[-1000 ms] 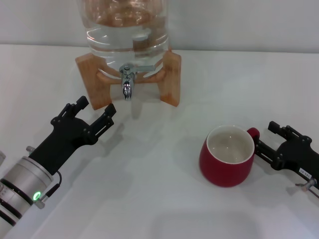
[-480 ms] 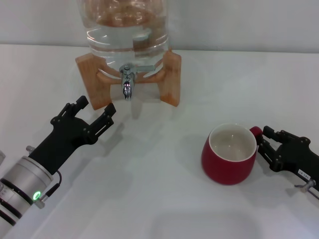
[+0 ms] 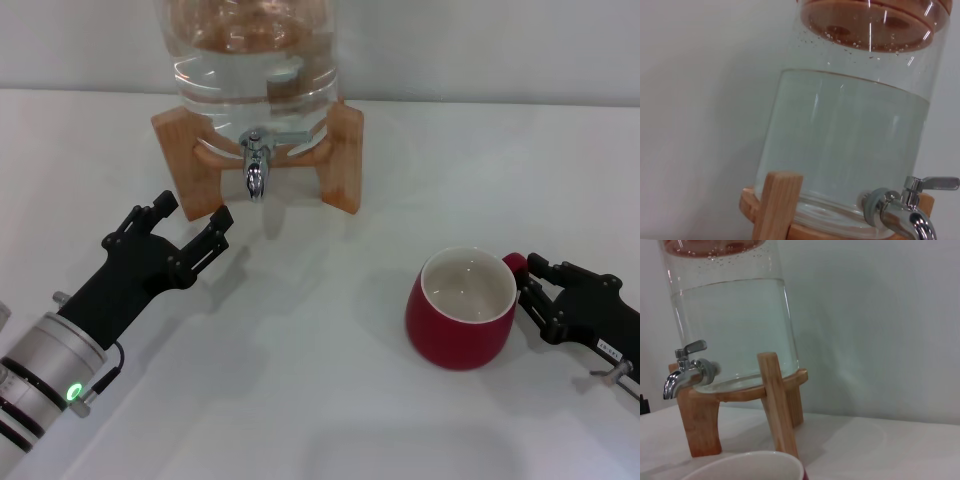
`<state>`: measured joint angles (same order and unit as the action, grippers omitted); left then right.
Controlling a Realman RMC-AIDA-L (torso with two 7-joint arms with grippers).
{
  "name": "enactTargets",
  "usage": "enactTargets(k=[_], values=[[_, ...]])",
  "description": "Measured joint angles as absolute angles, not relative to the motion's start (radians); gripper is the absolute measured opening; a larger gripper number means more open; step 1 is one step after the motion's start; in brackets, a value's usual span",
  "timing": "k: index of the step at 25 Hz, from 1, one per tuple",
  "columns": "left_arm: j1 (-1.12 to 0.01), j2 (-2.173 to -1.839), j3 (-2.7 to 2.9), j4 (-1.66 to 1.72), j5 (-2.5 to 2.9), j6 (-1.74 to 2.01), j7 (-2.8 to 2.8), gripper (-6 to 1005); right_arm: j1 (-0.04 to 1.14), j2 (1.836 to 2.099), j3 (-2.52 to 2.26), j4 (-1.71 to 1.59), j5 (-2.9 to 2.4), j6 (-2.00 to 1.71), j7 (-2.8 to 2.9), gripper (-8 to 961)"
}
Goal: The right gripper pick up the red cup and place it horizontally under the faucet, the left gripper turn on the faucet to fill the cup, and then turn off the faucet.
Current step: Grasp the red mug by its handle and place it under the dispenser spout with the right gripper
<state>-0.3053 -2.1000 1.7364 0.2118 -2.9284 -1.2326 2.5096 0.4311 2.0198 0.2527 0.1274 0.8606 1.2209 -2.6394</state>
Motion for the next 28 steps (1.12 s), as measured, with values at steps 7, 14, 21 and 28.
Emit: enactTargets(k=[7, 14, 21, 28], values=[[-0.305, -2.101, 1.736, 0.211, -2.928, -1.232, 2.510, 862, 0.431, 2.022, 0.253, 0.127, 0.861, 1.221, -2.640, 196], [-0.305, -2.102, 1.736, 0.210, -2.928, -1.232, 2.510, 862, 0.431, 2.022, 0.256, 0.137, 0.861, 1.220, -2.640, 146], [-0.304, -2.101, 1.736, 0.207, -2.928, -1.237, 2.509, 862, 0.430, 2.022, 0.258, 0.151, 0.870, 1.219, -2.640, 146], [-0.296, -2.101, 1.736, 0.208, -2.928, -1.244, 2.508, 862, 0.432, 2.022, 0.258, 0.164, 0.871, 1.217, -2.640, 146]])
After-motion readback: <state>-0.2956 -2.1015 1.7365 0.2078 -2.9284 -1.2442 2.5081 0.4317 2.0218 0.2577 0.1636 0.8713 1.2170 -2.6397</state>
